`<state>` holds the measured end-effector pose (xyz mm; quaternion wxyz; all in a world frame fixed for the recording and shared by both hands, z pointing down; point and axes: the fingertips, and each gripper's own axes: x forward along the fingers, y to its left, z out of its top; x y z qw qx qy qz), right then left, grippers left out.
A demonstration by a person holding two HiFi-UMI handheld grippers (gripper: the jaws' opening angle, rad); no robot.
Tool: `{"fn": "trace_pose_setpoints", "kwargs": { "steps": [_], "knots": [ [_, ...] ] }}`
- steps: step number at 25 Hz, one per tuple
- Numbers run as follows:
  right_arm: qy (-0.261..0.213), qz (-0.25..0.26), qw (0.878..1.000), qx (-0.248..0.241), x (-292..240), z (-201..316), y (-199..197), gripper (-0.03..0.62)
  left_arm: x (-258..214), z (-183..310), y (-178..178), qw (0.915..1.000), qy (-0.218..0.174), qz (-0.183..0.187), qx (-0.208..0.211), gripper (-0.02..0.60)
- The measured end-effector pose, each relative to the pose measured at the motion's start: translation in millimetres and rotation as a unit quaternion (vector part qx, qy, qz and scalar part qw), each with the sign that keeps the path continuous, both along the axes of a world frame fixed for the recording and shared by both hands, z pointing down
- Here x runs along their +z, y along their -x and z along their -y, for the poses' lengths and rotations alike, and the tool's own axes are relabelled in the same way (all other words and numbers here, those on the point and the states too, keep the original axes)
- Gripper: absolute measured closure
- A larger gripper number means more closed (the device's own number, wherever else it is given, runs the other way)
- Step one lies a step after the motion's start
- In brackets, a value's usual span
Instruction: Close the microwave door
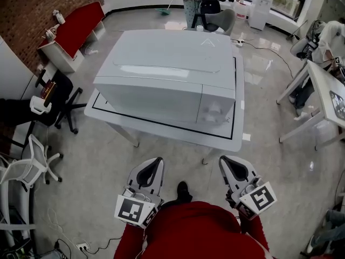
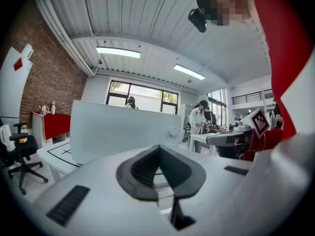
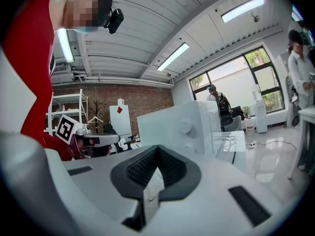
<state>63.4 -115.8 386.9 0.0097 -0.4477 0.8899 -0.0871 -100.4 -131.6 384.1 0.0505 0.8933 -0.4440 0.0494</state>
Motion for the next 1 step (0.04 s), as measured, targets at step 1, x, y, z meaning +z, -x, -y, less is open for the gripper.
{"fn": "trace_pose_setpoints", "kwargs": {
  "steps": [1],
  "knots": [
    [0.001,0.000,1.000,0.000,0.6,0.6,-0.3,0.582,0.5,0.4,-0.2,1.0000,0.000,0.000,0.000,0.572]
  ]
}}
